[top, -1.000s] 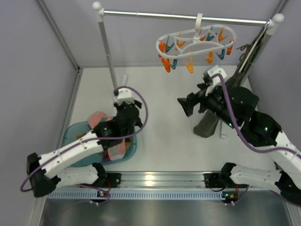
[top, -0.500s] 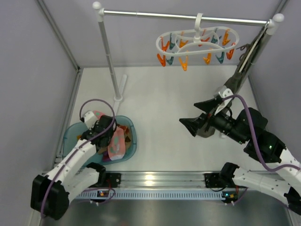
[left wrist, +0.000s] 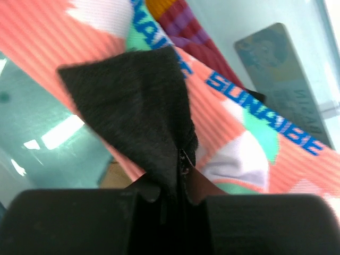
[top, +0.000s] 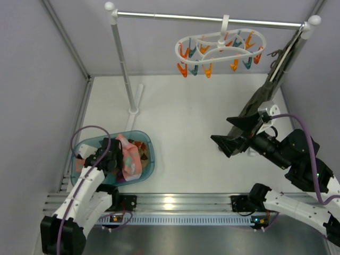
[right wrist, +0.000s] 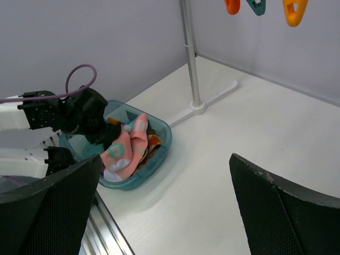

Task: Remove the socks clipped to the hanger

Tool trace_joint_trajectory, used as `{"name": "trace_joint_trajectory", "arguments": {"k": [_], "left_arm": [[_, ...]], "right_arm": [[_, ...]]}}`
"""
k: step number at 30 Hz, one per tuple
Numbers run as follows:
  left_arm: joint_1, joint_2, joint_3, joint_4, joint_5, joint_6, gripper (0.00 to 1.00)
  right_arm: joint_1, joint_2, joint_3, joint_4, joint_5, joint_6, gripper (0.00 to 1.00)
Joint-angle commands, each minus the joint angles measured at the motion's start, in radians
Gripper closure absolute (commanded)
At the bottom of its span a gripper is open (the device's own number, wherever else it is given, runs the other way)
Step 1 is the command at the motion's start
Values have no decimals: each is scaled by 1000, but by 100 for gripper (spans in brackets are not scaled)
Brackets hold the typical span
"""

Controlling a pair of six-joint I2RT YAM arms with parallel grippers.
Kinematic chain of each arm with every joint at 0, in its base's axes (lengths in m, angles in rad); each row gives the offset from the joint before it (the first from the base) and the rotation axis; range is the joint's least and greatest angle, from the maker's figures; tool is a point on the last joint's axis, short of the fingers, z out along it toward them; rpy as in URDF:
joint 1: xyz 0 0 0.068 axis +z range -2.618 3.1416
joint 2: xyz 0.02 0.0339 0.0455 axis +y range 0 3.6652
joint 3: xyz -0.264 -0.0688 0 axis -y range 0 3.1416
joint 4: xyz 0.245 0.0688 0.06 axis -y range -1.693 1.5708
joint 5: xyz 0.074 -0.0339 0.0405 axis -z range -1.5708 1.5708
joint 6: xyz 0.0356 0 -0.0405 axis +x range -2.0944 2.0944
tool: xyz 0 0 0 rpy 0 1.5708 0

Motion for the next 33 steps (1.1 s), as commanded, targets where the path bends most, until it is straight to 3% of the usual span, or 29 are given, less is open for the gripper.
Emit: {"name": "trace_joint_trajectory", "arguments": {"k": [1,2,4,5,6,10,14,15,16,19,22,28,33], "left_arm": [[5,64,94,-20,29,-38,88],[5,55,102,-20,52,-9,82],[5,9,129,-20,65,28,53],[5,-53,135,-23,68,49,8],[5,-90,166,-53,59,59,1],[5,-202,307,-139,-9,149,1],[5,-221,521,-149,-23,451,2],[5,-198,559,-143,3,517,1],[5,-180,595,-126,123,707,1],[5,-92,730,-135,367,1012,1],[5,-106,798,-185,438,1151,1],[-75,-259,742,-181,358,1177,1],[-104,-310,725,-178,303,1163,1]], "right_arm": [[-7,3,-8,31,26,-2,1],[-8,9,-7,11,52,-5,1],[-7,21,1,-18,104,-2,1],[-8,26,6,-40,122,4,1],[-7,32,7,-46,130,6,0],[-7,40,9,-40,141,17,1],[-8,46,21,-61,164,23,1],[-8,41,18,-80,177,23,0],[-8,35,15,-87,225,24,1],[-7,8,-16,-139,398,49,1],[-7,-12,-25,-236,559,56,0],[-7,-49,-16,-405,752,110,1],[-7,-112,-57,-442,779,104,0]]}}
